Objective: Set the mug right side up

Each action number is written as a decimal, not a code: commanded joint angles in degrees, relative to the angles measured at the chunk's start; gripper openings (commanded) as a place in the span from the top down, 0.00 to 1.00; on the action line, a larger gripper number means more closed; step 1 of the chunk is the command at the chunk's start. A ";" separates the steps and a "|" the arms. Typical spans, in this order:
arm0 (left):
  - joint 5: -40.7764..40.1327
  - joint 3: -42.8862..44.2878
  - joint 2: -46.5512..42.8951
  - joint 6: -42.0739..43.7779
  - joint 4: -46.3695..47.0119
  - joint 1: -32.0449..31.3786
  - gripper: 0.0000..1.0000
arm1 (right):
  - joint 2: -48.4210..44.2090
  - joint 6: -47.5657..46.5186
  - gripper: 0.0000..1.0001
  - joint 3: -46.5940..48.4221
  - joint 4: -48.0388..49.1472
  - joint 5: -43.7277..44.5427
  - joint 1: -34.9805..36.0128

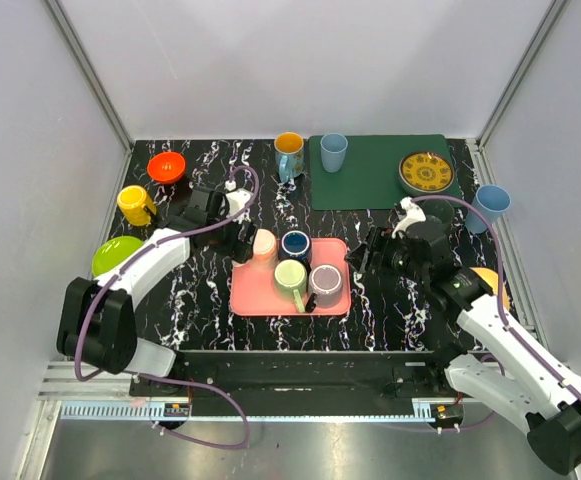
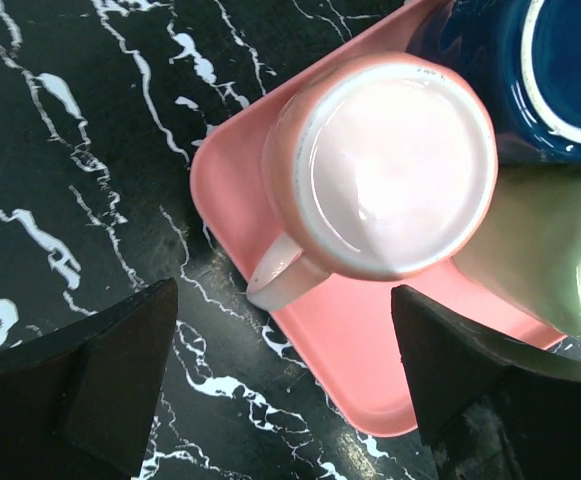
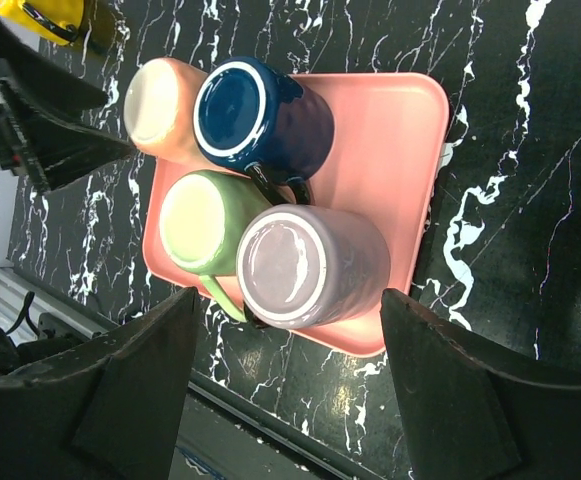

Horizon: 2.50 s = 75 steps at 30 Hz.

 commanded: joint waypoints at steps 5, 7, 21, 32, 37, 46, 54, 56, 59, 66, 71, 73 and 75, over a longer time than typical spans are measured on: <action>4.69 3.24 4.73 4.20 1.52 0.24 0.14 | -2.65 -0.11 0.22 -0.65 0.49 -0.59 0.21; 4.86 2.98 5.26 4.20 1.95 0.24 0.16 | -2.30 -0.19 0.22 -0.56 0.66 -0.59 0.21; 5.83 -2.73 0.61 -1.16 3.36 -0.99 0.41 | -1.68 -0.02 0.22 -1.17 1.19 -1.20 0.30; 4.52 -6.52 -4.22 -5.47 4.42 -7.93 0.58 | -1.77 0.86 0.23 -1.09 0.93 -2.70 0.21; 0.13 -6.78 -5.90 -4.86 3.10 -8.55 0.40 | -2.38 0.95 0.23 -0.91 0.23 -2.35 0.21; -2.87 -2.74 2.35 -4.86 2.66 -8.55 0.44 | -3.00 1.30 0.23 -1.18 -0.57 -2.26 0.30; -1.90 0.60 5.61 -4.94 2.75 -8.90 0.48 | -3.00 1.30 0.23 -1.61 -0.83 -1.74 0.30; -1.81 1.13 5.97 -4.77 2.66 -9.16 0.50 | -2.91 1.30 0.23 -1.61 -1.00 -1.65 0.30; -1.55 1.39 6.49 -4.42 2.83 -9.43 0.57 | -2.65 1.39 0.23 -1.88 -0.83 -1.56 0.21; -0.76 0.52 7.29 -3.89 2.66 -9.43 0.98 | -2.65 1.48 0.23 -2.05 -0.83 -1.56 0.30; -2.07 1.30 4.48 -5.03 -1.37 -9.60 1.00 | -2.30 1.48 0.24 -1.70 -0.83 -1.73 0.21; -5.76 3.14 0.80 -6.00 -5.40 -10.48 1.00 | -2.21 1.56 0.23 -1.18 -1.01 -1.73 0.21; -10.13 3.94 -4.98 -6.09 -6.91 -12.31 1.00 | -1.60 1.39 0.24 -0.30 -1.09 -2.00 0.30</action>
